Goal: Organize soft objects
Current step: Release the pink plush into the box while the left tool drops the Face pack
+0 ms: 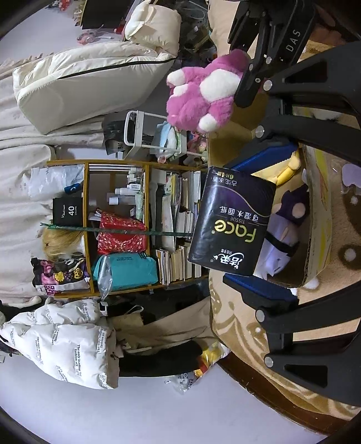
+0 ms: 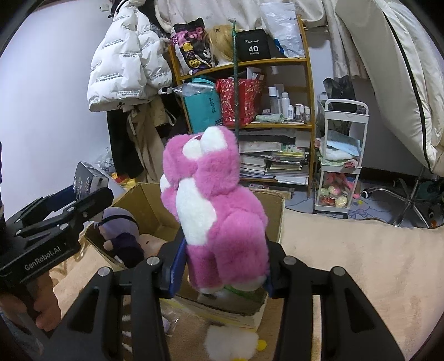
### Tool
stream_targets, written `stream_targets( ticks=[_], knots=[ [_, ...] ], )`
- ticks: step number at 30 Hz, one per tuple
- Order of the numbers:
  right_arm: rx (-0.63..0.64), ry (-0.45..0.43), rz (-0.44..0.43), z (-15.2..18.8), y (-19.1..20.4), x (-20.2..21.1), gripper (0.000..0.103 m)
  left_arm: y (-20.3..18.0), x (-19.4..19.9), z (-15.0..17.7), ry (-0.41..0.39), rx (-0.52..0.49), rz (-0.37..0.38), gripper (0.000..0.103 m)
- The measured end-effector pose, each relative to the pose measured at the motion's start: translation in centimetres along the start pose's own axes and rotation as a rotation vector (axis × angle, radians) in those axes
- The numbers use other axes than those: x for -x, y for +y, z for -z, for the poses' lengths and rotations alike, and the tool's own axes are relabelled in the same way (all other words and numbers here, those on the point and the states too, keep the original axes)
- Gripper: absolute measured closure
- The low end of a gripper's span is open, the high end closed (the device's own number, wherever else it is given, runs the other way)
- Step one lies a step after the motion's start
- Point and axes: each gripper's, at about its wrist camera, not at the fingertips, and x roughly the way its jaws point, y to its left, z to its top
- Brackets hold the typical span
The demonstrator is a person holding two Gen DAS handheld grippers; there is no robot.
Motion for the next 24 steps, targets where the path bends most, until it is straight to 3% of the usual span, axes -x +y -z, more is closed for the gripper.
stream_targets(
  ticks=[5, 9, 14, 18, 21, 24],
  knots=[
    [0.008, 0.018, 0.001, 0.3, 0.1, -0.3, 0.053, 0.0, 0.0, -0.1, 0.026, -0.005, -0.003, 0.031],
    [0.01, 0.032, 0.0, 0.4, 0.0, -0.3, 0.053, 0.1, 0.1, 0.0, 0.023, -0.002, -0.006, 0.02],
    [0.014, 0.039, 0.004, 0.6, 0.0, -0.1, 0.051, 0.4, 0.4, 0.2, 0.042, 0.003, -0.018, 0.019],
    [0.006, 0.022, 0.004, 0.6, 0.0, 0.8, 0.038, 0.8, 1.0, 0.3, 0.05, 0.008, -0.031, 0.018],
    [0.003, 0.011, 0.008, 0.6, 0.2, 1.7, 0.034, 1.1, 1.9, 0.3, 0.048, 0.013, -0.047, 0.018],
    [0.005, 0.004, 0.014, 0.5, 0.4, 2.5, 0.02, 1.5, 2.7, 0.4, 0.05, 0.019, -0.053, 0.017]
  ],
)
